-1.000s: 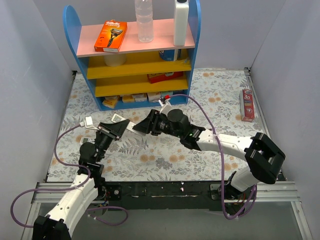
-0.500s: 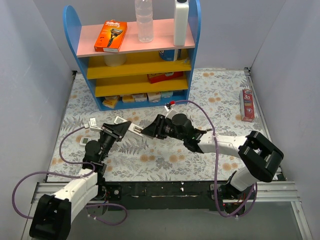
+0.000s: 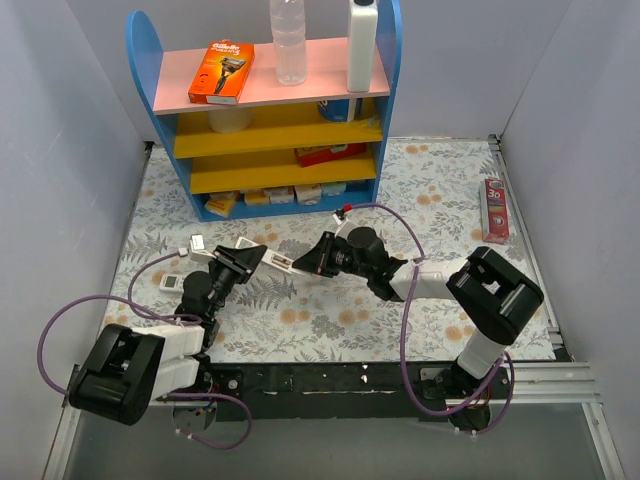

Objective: Load the batteries into the remote control

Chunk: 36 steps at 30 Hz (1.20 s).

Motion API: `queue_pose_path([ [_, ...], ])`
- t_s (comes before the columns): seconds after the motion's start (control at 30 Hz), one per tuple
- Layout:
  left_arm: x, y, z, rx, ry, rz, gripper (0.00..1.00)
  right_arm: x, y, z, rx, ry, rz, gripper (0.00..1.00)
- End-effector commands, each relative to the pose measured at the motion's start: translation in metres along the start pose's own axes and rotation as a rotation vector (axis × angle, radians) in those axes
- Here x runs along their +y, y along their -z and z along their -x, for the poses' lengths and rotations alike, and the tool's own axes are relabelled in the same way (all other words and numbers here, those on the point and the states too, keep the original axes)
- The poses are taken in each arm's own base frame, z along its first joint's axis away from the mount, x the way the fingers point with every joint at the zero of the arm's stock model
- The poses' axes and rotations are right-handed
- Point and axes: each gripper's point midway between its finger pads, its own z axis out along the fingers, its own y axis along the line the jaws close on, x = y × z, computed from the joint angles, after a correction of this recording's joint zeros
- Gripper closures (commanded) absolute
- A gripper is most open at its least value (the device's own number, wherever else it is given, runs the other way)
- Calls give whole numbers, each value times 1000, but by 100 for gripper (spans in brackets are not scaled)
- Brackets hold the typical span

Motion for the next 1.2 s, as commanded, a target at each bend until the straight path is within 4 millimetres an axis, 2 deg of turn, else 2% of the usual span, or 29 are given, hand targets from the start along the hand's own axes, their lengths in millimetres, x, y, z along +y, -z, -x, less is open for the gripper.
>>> queue_pose_path([
  [0.0,-13,-6,10,-50,-40,-61,100,-19,0,2,0,55,-15,90],
  [0.07,-9,-11,11,-52,-61,-44,100,-25,3,5,-2,65,-21,95],
  [0.1,1,-13,11,-54,-68,-8,100,-27,3,5,-2,66,-22,97],
  [0.3,23,-20,14,-69,-105,88,100,-46,6,11,1,95,-58,99],
  [0.37,27,-19,14,-73,-107,112,100,-56,4,8,18,116,-80,99],
  [0.5,24,-16,15,-68,-115,114,100,-72,-1,2,48,150,-115,99],
  [0.57,14,-14,18,-74,-130,91,100,-77,-3,1,56,153,-131,99],
  [0.63,18,-9,17,-65,-139,116,100,-86,-6,-2,73,153,-151,99],
  [0.67,8,-7,21,-82,-143,89,100,-90,-6,-4,81,151,-165,99],
  [0.7,12,-4,19,-71,-144,109,100,-94,-7,-6,89,152,-176,99],
  [0.8,0,4,20,-67,-149,78,100,-106,-8,-10,109,147,-222,97],
  [0.97,-23,13,20,-40,-156,26,100,-132,-2,-19,135,123,-316,85],
  [1.0,-27,14,20,-39,-155,18,100,-137,1,-21,141,114,-341,81],
  [1.07,-40,19,21,-33,-159,-17,100,-142,5,-19,129,111,-364,79],
  [1.17,-51,24,23,-30,-159,-42,100,-153,16,-19,127,98,-428,68],
])
